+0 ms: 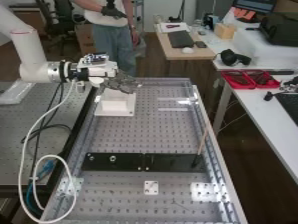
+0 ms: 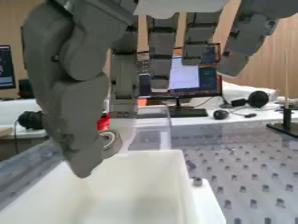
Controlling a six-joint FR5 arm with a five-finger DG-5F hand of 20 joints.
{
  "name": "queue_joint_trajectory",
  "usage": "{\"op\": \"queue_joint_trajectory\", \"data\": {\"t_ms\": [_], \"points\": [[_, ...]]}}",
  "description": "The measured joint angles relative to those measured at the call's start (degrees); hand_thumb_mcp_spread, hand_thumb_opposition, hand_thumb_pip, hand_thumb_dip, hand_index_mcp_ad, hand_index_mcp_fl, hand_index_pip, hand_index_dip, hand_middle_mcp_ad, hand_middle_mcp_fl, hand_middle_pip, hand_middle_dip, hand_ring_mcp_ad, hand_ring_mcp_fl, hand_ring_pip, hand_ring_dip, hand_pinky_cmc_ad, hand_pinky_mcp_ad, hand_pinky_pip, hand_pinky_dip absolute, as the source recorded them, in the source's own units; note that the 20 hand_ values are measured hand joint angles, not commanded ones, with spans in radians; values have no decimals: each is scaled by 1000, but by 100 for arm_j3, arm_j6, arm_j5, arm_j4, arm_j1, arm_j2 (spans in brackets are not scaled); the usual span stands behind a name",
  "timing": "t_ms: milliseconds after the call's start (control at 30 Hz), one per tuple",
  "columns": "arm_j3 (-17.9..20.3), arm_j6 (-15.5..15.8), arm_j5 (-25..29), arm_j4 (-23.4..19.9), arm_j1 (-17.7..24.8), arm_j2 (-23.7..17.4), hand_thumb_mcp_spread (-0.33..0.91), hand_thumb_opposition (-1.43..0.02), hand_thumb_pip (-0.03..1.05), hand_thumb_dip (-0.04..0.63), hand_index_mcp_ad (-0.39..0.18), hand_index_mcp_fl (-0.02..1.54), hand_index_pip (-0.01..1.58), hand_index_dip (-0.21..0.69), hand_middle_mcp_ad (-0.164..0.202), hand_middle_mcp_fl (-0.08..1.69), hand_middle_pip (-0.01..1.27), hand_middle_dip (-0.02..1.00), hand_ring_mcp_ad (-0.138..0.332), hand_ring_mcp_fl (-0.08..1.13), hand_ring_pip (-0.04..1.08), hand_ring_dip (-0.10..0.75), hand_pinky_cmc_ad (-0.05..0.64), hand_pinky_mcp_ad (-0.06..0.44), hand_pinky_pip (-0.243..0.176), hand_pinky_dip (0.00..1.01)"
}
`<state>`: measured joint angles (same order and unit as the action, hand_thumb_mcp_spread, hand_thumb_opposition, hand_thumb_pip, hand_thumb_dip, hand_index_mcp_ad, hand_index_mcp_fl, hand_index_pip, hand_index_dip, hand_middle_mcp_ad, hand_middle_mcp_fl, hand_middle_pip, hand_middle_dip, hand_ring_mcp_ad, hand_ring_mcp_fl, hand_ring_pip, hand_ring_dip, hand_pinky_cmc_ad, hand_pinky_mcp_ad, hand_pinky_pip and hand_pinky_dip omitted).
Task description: Grab the bearing and place it in the white container
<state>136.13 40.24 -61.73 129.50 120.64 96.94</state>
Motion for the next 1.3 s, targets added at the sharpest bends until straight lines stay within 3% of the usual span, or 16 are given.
{"op": "queue_joint_trajectory", "data": {"t_ms": [167,267,333,400,567,933,1100,1300], "points": [[-14,-178,30,164,-9,85,496,-930,424,204,-117,504,1312,115,59,297,126,278,113,28,112,101,333,276,21,182],[-42,-285,16,326,-51,112,496,-883,503,206,-122,443,1241,119,58,283,126,278,113,28,112,101,330,276,21,182],[-46,-357,-24,412,-111,107,468,-848,574,206,-120,290,1185,112,59,229,126,278,117,14,108,101,330,276,21,182],[-43,-382,-54,439,-156,83,438,-834,578,216,-124,188,1171,117,59,229,126,278,117,19,106,101,330,278,21,182],[-40,-363,-139,461,-324,-15,379,-803,639,222,-124,75,1122,101,59,182,126,278,113,0,105,101,328,276,2,176],[-313,-114,-493,491,-966,-544,319,-775,641,222,-120,38,1031,101,59,168,126,281,119,0,101,101,328,276,-30,201],[-818,262,-770,549,-1351,-758,295,-756,641,222,-124,40,949,101,59,168,126,278,119,0,101,101,332,278,-40,213],[-1630,362,-1139,840,-1832,-551,295,-756,600,220,-124,108,740,101,59,168,126,278,119,0,101,101,332,290,-42,218]]}}
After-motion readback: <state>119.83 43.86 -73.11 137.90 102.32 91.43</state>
